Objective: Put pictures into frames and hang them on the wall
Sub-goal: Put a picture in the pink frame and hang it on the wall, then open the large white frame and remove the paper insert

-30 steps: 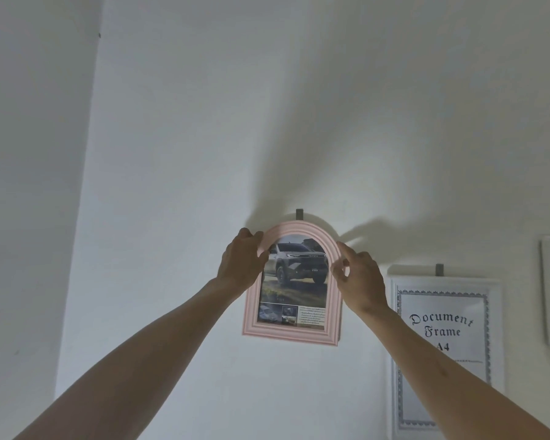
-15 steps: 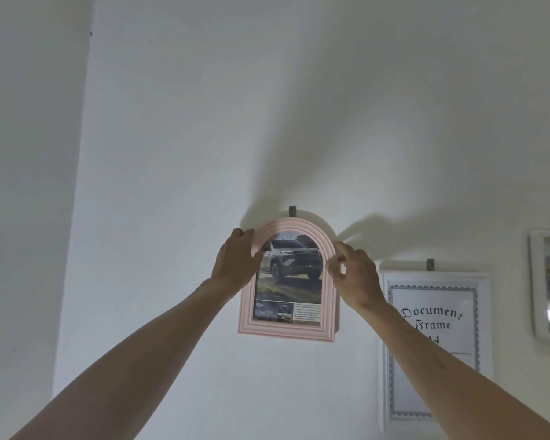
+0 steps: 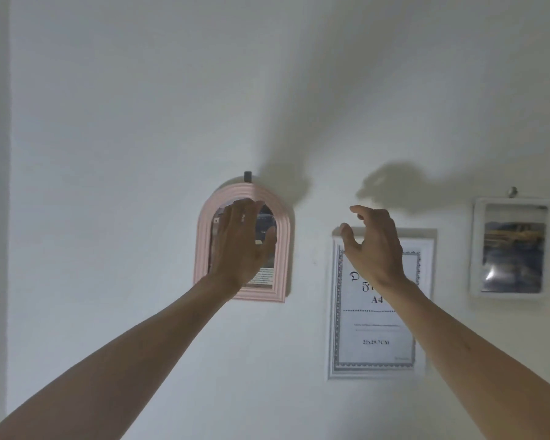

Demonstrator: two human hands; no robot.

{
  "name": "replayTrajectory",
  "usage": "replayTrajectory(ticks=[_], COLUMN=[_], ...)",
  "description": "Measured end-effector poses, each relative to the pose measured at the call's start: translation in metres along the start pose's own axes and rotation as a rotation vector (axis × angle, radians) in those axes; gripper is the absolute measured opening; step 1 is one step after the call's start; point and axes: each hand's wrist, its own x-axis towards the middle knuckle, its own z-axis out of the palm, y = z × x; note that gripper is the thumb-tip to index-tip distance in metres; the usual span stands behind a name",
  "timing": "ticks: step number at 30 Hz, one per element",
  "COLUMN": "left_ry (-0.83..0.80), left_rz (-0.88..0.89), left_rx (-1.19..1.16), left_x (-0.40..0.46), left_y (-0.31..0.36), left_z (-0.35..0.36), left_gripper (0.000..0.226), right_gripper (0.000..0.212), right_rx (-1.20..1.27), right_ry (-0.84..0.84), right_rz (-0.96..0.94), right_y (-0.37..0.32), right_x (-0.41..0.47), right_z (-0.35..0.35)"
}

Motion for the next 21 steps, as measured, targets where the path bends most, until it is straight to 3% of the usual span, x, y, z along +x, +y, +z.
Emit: replayTrajectory(ticks=[5,9,15,18,21], left_ry=[-0.081,-0.269,-0.424,-0.488,-0.504], left_rz=[-0.018,-0.242,-0.671,-0.786,-0.833], left_rx=[-0.138,-0.202,-0.345,-0.356,-0.376], left_x=[-0.022,-0.038,-0.055,-0.066,-0.077], left_y=[0.063,0.097,0.115,0.116,0.119], left_z=[0.041,0.070,0.094,0.101,0.105], left_gripper=[0.044,0.048,0.052,0.043,0.033], right_gripper=[0.048,0.057,0.064,0.065,0.055], right_rx=[-0.030,0.021,0.139,0.217,0.281], right_ry=[0.049,-0.039,-0.273,-0.409,-0.429], right_rz=[0.114,0.250,0.387,0.416,0.413], right_y=[0.057,0.104,0.159,0.174,0.180], right_x=[-0.002,-0.013,-0.044,-0.055,-0.061], right_z=[-0.045,-0.076,-0.094,-0.091,-0.083])
